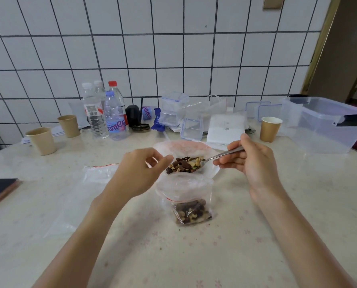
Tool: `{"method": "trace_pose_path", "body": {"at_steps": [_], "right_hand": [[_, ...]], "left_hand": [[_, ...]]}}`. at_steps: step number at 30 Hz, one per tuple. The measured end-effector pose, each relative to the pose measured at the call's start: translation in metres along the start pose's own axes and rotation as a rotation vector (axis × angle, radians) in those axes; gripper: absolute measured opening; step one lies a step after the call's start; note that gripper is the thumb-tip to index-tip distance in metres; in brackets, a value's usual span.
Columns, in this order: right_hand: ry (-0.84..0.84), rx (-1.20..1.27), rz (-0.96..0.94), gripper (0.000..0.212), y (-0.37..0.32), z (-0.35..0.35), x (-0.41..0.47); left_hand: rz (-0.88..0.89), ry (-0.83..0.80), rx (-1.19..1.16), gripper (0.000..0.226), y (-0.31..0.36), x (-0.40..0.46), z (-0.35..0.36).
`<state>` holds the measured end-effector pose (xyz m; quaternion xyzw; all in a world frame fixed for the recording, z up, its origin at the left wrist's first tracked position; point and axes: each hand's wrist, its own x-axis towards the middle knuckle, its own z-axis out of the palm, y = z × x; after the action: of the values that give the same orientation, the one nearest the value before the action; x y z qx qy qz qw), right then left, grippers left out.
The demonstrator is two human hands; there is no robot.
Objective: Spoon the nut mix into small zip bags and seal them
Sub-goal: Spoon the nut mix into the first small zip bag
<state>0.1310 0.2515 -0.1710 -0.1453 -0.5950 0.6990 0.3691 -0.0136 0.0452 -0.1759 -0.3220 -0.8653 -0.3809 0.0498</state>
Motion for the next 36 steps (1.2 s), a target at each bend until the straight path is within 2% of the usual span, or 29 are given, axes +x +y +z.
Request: {"method": "trace_pose_path", "body": {"at_steps": [2, 4, 7, 12, 16, 19, 23, 27, 30, 36], "right_hand": [[-0.021, -0.052, -0.027, 0.046, -0.002, -0.001, -0.001], [-0.054, -0.12, -0.07, 0.047, -0.002, -0.001, -0.004], [-0.149, -0.207, -0.19, 0.047, -0.003, 0.002, -0.009], [-0.373, -0.475, -0.546, 0.04, -0.003, 0.004, -0.023], [-0.444, -0.533, -0.677, 0.039, 0.0, 0.004, -0.026], [-0.349, -0.402, -0.614, 0.04, 0.003, 0.004, -0.02], [-0.089, -0.103, -0.383, 0.044, 0.006, -0.001, -0.005], [0.112, -0.1, -0.081, 0.045, 0.02, -0.007, 0.01], [0.102, -0.153, 0.037, 0.042, 0.031, -0.007, 0.015], [-0.074, -0.339, 0.145, 0.038, 0.056, -0.003, 0.01]], "left_hand": [[-0.084, -0.191, 0.012, 0.057, 0.002, -0.002, 0.002], [-0.088, -0.283, -0.035, 0.052, 0.004, -0.004, 0.004], [-0.033, -0.3, -0.12, 0.029, 0.005, -0.004, 0.004], [0.018, -0.301, -0.199, 0.022, 0.008, -0.006, 0.0], [0.034, -0.28, -0.18, 0.02, 0.007, -0.008, 0.0], [0.013, -0.284, -0.152, 0.018, 0.004, -0.006, 0.001], [-0.005, -0.295, -0.156, 0.021, 0.0, -0.004, 0.003], [-0.038, -0.304, -0.149, 0.022, -0.004, -0.001, 0.005], [-0.049, -0.312, -0.144, 0.022, -0.006, 0.0, 0.006], [-0.063, -0.314, -0.18, 0.021, -0.01, 0.001, 0.011]]}}
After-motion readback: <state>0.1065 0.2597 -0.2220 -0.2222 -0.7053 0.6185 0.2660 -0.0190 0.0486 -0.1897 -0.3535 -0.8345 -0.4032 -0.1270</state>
